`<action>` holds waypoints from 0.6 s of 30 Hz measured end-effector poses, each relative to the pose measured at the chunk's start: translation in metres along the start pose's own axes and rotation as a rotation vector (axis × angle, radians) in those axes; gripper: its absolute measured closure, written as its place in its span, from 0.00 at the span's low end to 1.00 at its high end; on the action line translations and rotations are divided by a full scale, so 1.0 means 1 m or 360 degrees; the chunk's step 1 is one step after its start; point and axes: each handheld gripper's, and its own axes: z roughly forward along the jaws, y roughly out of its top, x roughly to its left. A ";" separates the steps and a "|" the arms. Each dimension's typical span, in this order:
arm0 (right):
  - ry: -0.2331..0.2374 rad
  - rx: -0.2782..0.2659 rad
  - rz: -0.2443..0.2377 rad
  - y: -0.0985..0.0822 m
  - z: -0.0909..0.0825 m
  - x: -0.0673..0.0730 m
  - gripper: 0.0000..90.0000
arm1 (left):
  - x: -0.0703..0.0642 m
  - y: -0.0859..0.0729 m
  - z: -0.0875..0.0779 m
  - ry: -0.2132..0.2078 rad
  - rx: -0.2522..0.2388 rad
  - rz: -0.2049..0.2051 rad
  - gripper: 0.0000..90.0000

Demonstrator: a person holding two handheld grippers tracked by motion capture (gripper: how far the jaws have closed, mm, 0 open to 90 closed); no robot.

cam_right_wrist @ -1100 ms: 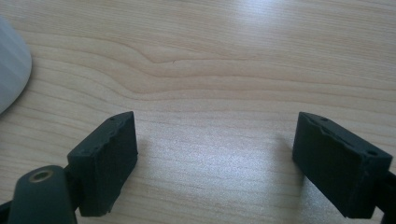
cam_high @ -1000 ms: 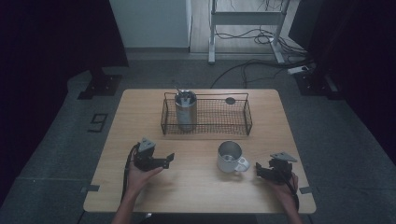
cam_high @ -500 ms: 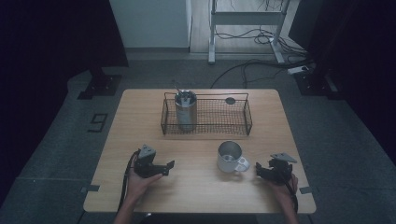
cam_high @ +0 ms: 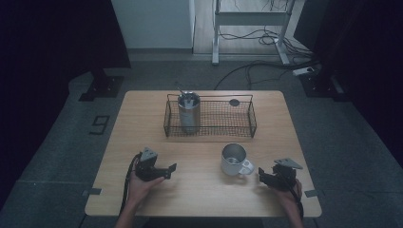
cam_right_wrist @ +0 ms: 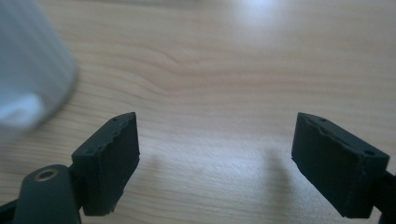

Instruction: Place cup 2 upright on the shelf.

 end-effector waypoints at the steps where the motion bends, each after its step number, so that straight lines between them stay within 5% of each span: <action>1: 0.0005 -0.0022 -0.0013 0.003 -0.004 0.003 0.17 | 0.000 0.000 0.000 -0.0001 0.0000 -0.0001 0.05; 9: 0.0094 -0.0159 -0.0043 0.018 -0.030 0.023 0.17 | 0.001 -0.001 0.001 -0.0016 0.0018 0.0008 0.05; 18: 0.0138 -0.0256 -0.0025 0.025 -0.048 0.024 0.17 | 0.001 0.000 -0.001 -0.0019 0.0005 -0.0001 0.06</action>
